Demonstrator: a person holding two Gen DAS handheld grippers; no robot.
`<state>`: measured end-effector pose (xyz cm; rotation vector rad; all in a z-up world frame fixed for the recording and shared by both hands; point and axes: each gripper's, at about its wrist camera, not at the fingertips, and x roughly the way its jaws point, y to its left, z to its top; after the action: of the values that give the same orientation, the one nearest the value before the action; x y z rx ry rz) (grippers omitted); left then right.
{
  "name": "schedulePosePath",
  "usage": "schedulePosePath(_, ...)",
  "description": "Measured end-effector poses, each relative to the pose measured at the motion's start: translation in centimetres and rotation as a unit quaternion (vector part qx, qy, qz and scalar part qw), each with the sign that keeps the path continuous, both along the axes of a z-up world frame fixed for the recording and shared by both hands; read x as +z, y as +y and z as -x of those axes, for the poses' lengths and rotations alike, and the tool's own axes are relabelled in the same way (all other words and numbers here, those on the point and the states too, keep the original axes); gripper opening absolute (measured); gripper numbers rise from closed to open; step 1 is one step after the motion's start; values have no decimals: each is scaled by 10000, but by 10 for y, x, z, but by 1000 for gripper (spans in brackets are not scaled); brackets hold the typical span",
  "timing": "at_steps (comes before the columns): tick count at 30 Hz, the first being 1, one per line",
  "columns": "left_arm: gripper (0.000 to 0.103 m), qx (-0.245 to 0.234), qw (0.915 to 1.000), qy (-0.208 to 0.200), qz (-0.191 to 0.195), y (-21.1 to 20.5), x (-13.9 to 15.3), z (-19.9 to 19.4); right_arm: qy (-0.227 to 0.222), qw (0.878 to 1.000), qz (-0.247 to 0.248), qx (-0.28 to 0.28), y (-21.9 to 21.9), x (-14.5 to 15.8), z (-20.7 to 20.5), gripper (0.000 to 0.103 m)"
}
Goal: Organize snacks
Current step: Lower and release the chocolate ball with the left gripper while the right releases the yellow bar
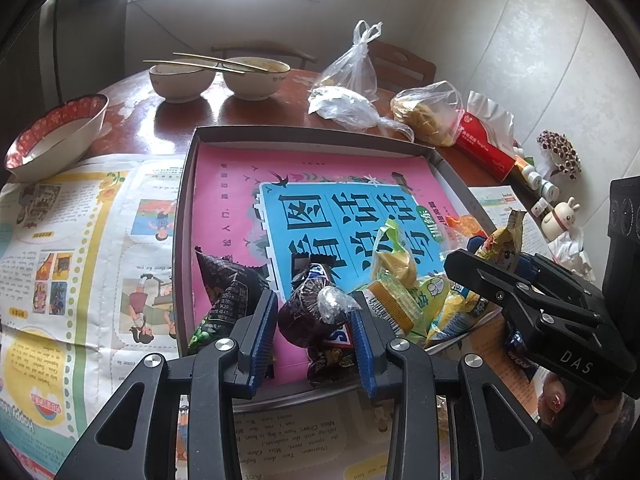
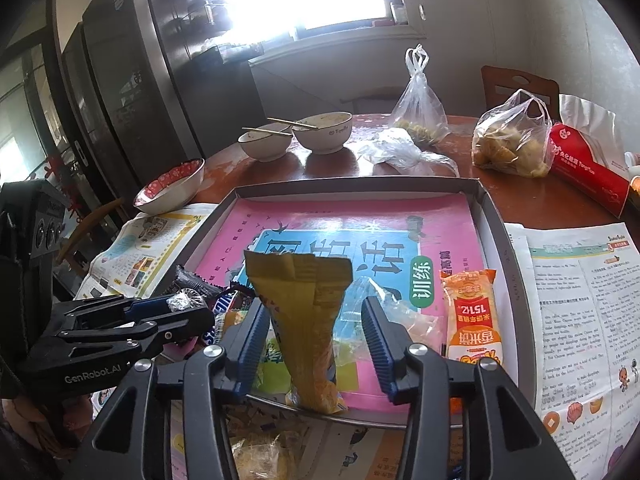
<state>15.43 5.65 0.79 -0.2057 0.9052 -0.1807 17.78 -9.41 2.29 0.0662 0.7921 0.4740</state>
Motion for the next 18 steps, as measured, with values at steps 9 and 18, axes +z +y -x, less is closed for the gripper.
schedulePosePath(9, 42, 27, 10000, -8, 15, 1, 2, 1, -39, 9999, -33, -95, -4, 3, 1, 57)
schedulePosePath(18, 46, 75, 9999, -73, 17, 3, 8, 5, -94, 9998, -54, -142, -8, 6, 3, 61)
